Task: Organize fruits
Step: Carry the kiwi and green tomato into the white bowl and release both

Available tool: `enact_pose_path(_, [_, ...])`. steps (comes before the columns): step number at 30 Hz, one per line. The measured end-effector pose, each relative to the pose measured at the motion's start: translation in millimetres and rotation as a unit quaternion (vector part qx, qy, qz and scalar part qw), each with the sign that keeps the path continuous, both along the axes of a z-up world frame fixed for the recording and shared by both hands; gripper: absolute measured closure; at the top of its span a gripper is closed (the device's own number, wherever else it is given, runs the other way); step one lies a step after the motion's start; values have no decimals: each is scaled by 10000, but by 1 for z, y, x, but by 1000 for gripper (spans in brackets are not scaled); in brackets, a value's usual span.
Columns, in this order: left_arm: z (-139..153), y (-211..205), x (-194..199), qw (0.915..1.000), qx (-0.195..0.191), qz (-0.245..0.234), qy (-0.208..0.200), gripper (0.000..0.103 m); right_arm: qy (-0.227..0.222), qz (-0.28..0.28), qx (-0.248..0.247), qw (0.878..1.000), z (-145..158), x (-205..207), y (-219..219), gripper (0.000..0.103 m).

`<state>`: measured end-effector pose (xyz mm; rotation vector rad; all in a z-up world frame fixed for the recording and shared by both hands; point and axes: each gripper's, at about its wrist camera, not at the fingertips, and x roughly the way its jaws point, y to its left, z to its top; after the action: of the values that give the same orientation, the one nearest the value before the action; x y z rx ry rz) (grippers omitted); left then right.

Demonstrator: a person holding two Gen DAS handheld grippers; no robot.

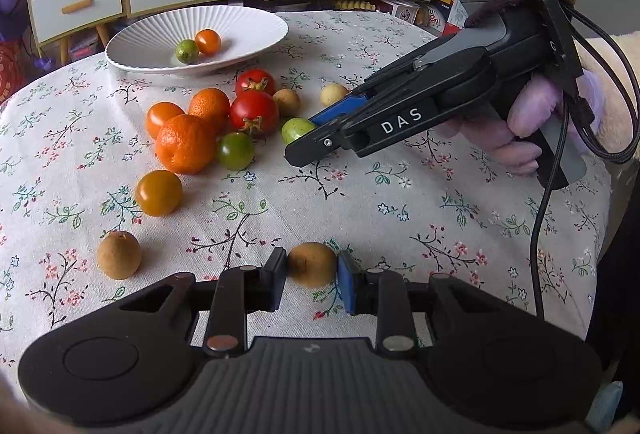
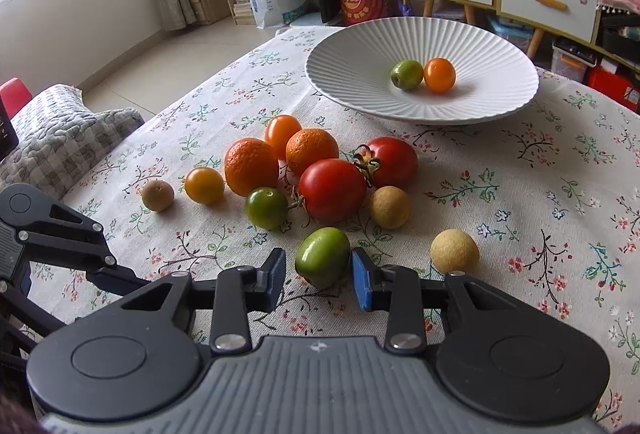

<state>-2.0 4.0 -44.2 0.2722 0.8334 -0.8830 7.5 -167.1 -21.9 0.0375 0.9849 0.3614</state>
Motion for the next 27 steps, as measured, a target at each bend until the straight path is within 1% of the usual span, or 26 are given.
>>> enact_pose_path(1, [0,-1,0,10000,3,-4,-10,78,0,6,6,10000,0,0,0,77])
enact_pose_path(5, [0,-3,1,10000,42,-32,-83,78,-13,35,12,10000,1,-1,0,77])
enact_pose_path(11, [2,-2,10,9998,20,160,-104,78,-133,86,16,9999,9,-1,0,78])
enact_pose_path(17, [7,1,20,9992,-114,378,-83,79,-231,51,68,9997,18,3,-1,78])
enact_pose_path(27, [24,-7,41,9967,-382,663,-258,79,-411,-150,118,9990,29,15,-7,78])
